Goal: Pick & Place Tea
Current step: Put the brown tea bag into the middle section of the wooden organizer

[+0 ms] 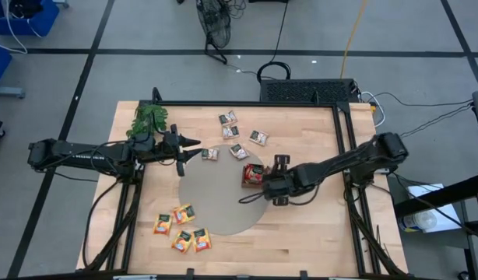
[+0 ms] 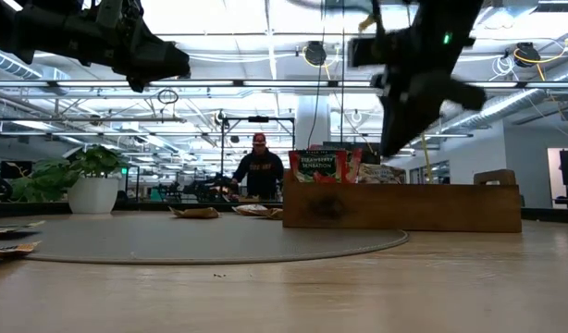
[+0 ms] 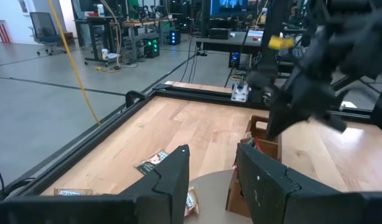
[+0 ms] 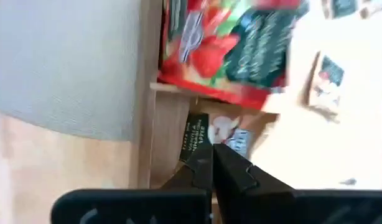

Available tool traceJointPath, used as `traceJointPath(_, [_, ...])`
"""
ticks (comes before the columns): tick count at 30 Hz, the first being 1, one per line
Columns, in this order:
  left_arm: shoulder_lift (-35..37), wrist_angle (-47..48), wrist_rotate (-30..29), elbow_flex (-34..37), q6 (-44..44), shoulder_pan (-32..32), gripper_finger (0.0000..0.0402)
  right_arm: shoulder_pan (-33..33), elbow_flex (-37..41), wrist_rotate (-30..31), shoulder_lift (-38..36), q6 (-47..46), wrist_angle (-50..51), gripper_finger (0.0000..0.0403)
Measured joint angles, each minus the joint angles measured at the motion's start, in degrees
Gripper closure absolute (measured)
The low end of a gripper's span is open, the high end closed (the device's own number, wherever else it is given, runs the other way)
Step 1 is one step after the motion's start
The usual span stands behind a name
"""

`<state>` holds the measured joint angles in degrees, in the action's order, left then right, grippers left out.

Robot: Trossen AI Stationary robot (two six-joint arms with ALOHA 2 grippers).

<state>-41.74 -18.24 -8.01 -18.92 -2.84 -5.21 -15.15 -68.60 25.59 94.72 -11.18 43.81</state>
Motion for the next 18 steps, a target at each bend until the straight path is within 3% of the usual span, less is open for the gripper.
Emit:
traceJointPath(4, [0.0, 0.0, 0.0, 0.0, 0.0, 0.0, 0.0266, 0.2, 0.1, 0.8, -4.9, 1.5, -3.1, 0.0403])
traceJointPath(12, [0.0, 0.0, 0.0, 0.0, 0.0, 0.0, 0.0266, 0.9, 7.1, 8.1, -13.7, 6.0, -14.7, 0.0403])
traceJointPath(18, [0.0, 0.0, 0.0, 0.0, 0.0, 0.0, 0.0266, 2.3, 20.3, 8.9, -21.0, 15.1, -38.3, 0.0403])
